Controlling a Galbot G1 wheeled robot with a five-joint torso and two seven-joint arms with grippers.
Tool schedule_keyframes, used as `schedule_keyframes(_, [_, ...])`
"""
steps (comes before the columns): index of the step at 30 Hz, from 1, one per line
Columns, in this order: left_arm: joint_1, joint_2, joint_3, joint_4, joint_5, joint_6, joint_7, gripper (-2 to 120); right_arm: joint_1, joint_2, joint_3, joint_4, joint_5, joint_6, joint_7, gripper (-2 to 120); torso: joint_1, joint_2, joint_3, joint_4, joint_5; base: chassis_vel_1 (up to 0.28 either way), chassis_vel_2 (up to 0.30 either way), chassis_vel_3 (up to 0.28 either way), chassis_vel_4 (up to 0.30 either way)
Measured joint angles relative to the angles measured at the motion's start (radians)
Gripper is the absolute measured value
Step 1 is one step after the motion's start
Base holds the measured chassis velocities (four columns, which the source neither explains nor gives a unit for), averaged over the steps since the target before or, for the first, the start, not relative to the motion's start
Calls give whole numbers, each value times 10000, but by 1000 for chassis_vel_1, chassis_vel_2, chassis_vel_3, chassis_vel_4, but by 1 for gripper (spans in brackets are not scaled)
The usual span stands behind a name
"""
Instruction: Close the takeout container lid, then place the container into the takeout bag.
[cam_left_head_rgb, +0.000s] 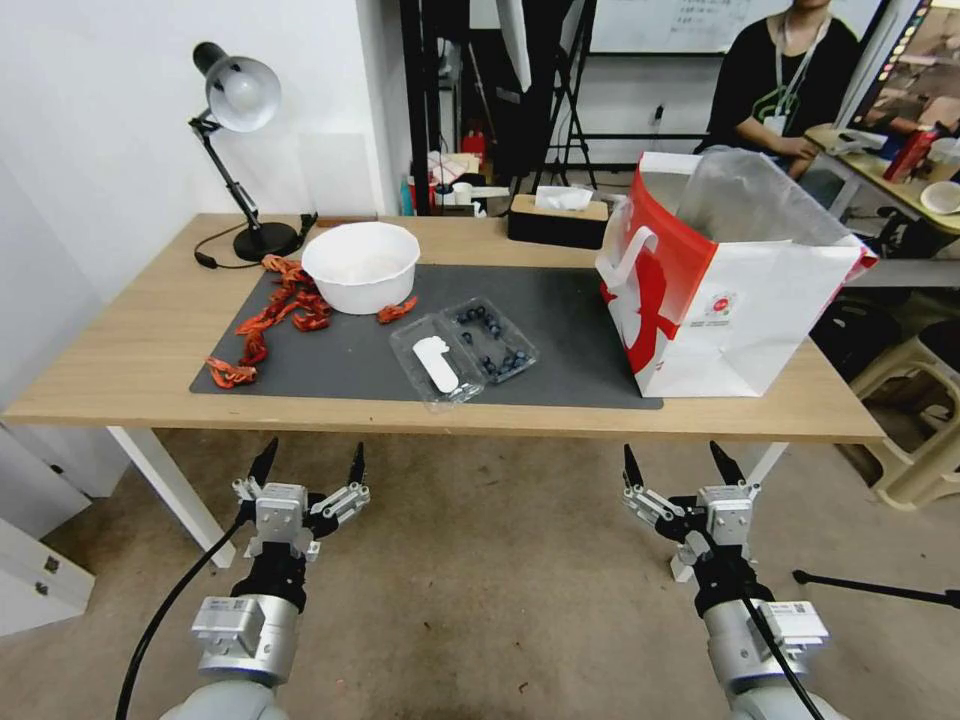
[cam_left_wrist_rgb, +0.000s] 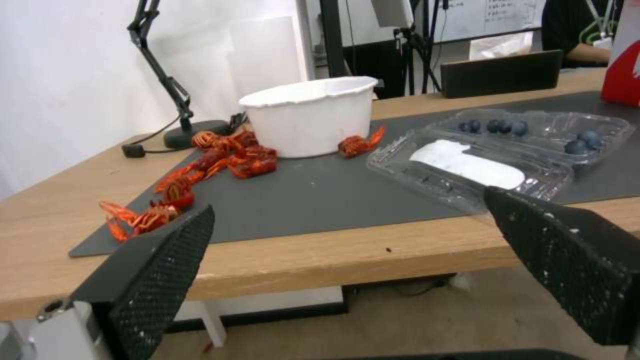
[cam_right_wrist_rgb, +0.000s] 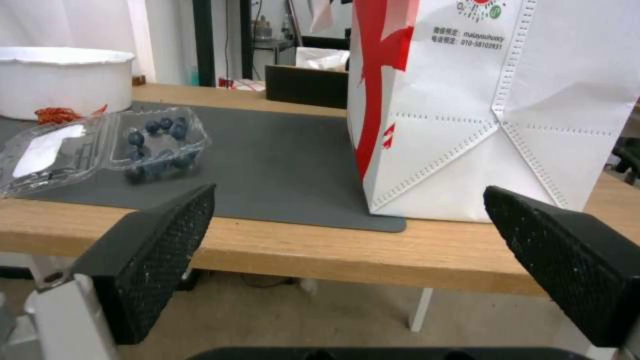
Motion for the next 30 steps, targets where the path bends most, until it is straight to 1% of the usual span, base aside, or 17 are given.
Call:
schedule_keyframes(27, [-4, -2, 0, 0, -7, 12, 0, 100, 8, 0, 2, 1, 0, -18, 0, 100, 0, 0, 0, 0, 0, 0, 0, 0, 0])
schedule_keyframes(29, [-54, -49, 4, -29, -102, 199, 0, 100, 63, 0, 51, 32, 49, -172, 4, 100, 0, 0, 0, 0, 2, 0, 0, 0, 0])
schedule_keyframes(30, [-139, -130, 25, -112, -244, 474, -1, 100, 173, -5, 172, 103, 157, -451, 23, 100, 0, 0, 0, 0, 0, 0, 0, 0, 0])
